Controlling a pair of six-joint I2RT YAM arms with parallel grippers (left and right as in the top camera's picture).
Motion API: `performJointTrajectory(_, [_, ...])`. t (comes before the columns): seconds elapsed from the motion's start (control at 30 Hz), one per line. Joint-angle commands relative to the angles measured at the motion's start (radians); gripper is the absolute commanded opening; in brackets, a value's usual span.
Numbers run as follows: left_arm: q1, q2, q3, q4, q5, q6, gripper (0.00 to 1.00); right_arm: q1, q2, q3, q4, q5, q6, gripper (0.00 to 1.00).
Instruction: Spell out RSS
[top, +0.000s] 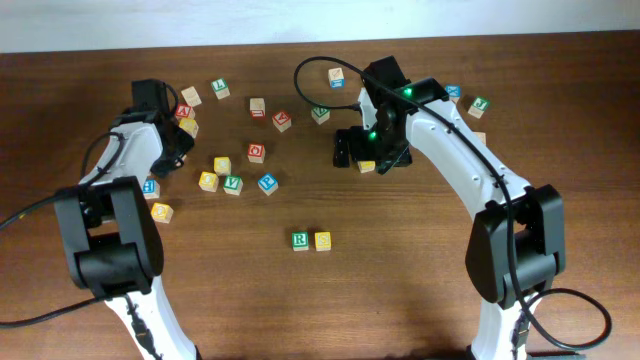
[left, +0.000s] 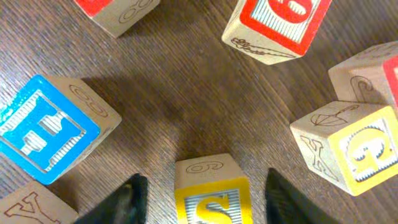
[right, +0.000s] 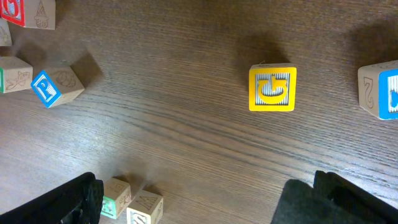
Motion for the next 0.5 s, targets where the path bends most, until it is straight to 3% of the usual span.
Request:
performJointTrajectory(0.0, [-0.004, 0.011, 0.010, 0.002, -0.017, -0.002, 0.38, -0.006, -0.010, 0.011, 0.000, -0.009, -0.003, 0.98])
performJointTrajectory(0.03, [-0.004, 0.011, 0.010, 0.002, -0.016, -0.002, 0.33, -0.006, -0.010, 0.011, 0.000, -0.009, -0.003, 0.98])
performJointTrajectory(0.17, [-0.004, 0.011, 0.010, -0.025, -0.013, -0.002, 0.32, -0.006, -0.010, 0.011, 0.000, -0.009, -0.003, 0.98])
performJointTrajectory(0.27, [-0.004, 0.011, 0.010, -0.028, -0.017, -0.002, 0.42, -0.006, -0.010, 0.011, 0.000, -0.009, -0.003, 0.98])
performJointTrajectory(0.47, [-0.003, 0.011, 0.010, -0.022, -0.018, 0.005, 0.31, -0.006, -0.010, 0.011, 0.000, -0.009, -0.003, 0.98])
